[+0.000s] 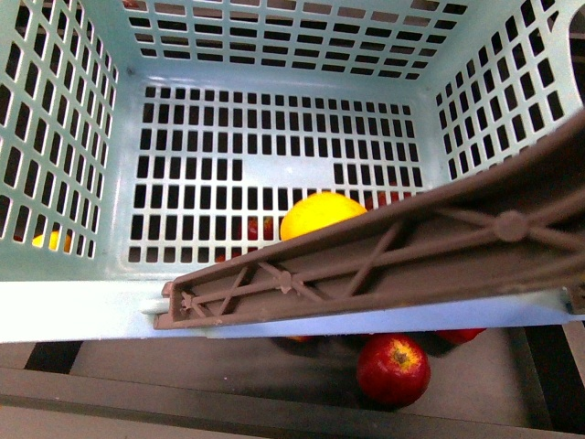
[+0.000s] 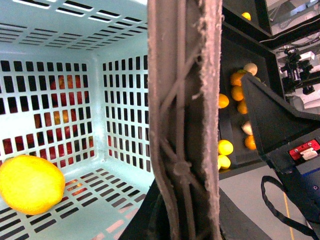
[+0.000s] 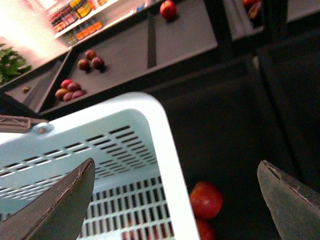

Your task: Pick lemon and mango into basket

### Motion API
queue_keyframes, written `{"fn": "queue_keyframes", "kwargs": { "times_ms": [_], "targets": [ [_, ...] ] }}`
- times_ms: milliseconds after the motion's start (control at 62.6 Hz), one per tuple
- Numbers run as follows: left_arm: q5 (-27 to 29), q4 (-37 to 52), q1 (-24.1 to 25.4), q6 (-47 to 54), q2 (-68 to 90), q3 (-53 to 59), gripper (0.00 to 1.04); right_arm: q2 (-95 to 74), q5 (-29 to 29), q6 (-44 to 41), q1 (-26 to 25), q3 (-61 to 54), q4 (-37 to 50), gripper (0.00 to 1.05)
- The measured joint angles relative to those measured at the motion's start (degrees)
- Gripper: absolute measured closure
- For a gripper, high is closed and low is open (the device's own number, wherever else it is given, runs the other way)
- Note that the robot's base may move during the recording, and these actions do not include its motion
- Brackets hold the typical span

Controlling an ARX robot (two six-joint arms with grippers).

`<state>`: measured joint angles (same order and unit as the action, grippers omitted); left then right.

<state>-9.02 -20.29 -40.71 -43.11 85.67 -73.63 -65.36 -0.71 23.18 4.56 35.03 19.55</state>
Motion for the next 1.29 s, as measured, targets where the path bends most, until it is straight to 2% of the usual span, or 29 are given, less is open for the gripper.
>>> {"fn": "queue_keyframes", "kwargs": {
  "times_ms": [64, 160, 288, 335, 431, 559, 1022, 1294],
  "targets": [
    [-0.02, 0.00, -0.02, 0.00, 0.00, 0.00, 0.99, 0.55, 4.15, -7.19, 0.07, -4.28, 10.01, 0.23],
    [-0.50, 0.00, -0.02, -0.13, 0.00, 0.00, 0.99, 2.51, 4.79, -15.56, -0.22, -10.27, 17.64, 0.38],
    [-0.33, 0.00, -0.02, -0.20, 0.00, 0.00, 0.99, 6.21, 4.13, -20.13, -0.70, -14.95, 19.43, 0.57],
    [-0.24, 0.00, -0.02, -0.04, 0.00, 0.00, 0.99, 7.72, 1.42, -21.16, -2.36, -16.85, 19.65, 0.66],
    [-0.17, 0.00, 0.00, -0.11, 0.00, 0.00, 0.99, 10.54, 1.14, -21.86, -4.31, -20.33, 19.78, 0.83],
    [0.02, 0.00, -0.02, 0.04, 0.00, 0.00, 0.99, 13.88, 0.76, -22.34, -4.42, -23.32, 19.74, 1.02],
    [-0.11, 0.00, 0.00, -0.04, 0.00, 0.00, 0.99, 28.94, 0.72, -22.91, -4.46, -31.19, 12.52, 1.02],
    [-0.24, 0.00, 0.00, -0.09, 0.00, 0.00, 0.99, 29.86, 0.72, -22.88, -4.46, -31.52, 12.24, 0.55]
  ]
}}
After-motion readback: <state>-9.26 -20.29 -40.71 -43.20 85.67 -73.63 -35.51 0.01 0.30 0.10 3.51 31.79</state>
